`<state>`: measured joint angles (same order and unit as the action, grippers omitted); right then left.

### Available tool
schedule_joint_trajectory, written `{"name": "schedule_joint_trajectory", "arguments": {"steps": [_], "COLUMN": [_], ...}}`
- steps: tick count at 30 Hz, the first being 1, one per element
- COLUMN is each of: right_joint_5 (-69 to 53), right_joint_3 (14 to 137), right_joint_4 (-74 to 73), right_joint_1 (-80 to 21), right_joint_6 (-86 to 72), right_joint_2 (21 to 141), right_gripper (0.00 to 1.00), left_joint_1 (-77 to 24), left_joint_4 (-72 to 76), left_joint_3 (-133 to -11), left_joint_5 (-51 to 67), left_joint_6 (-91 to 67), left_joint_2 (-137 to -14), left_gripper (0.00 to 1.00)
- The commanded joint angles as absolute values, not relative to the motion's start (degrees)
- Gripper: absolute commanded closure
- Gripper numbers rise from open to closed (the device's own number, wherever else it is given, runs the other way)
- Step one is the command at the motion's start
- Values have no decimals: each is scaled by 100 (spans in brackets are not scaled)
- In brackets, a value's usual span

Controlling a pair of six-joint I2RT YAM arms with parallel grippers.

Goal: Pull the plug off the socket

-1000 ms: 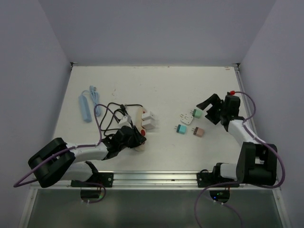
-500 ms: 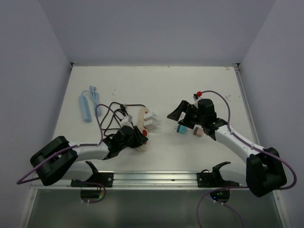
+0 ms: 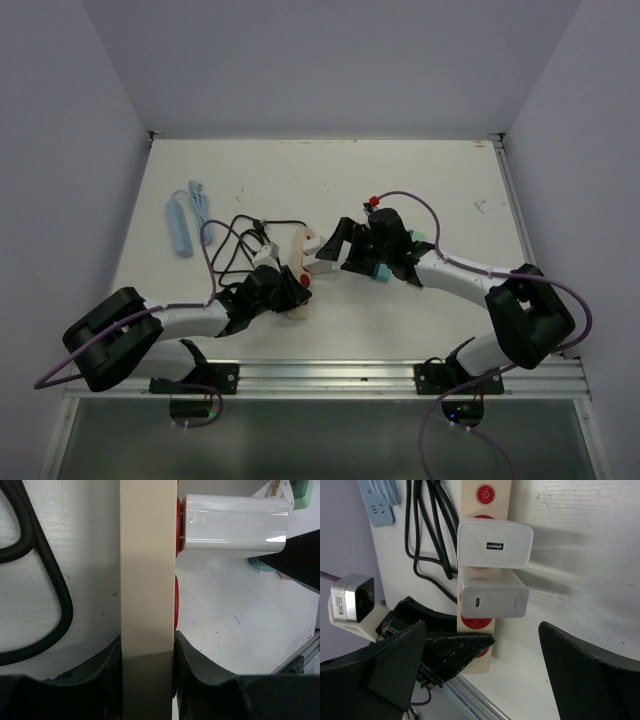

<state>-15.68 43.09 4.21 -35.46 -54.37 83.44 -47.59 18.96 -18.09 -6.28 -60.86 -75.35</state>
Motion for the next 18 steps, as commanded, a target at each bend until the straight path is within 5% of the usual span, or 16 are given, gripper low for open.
{"name": "schedule_joint_trajectory", "arguments": {"steps": [1,12,18], "right_joint_5": [-1196,-1134,-1283], "right_joint_3": [4675,4957,5036], "right_joint_4": [712,923,1186], "right_joint_1": [-3682,-3832,-3850], "right_joint_6": [-5625,-5748,-5871], "right_joint_2": [8647,9422,9676], "right_gripper": [1,2,11], "left_joint_1": [-4799,-4799,-4799], "left_joint_4": [1441,1503,1538], "left_joint_3": [-1591,-1573,-1565], "left_joint_5": [-510,-492,-483], "left_joint_6": [-5924,-5915,-5906], "left_joint_2": [-7594,-7603,-7620], "left_gripper": [100,100,100]}}
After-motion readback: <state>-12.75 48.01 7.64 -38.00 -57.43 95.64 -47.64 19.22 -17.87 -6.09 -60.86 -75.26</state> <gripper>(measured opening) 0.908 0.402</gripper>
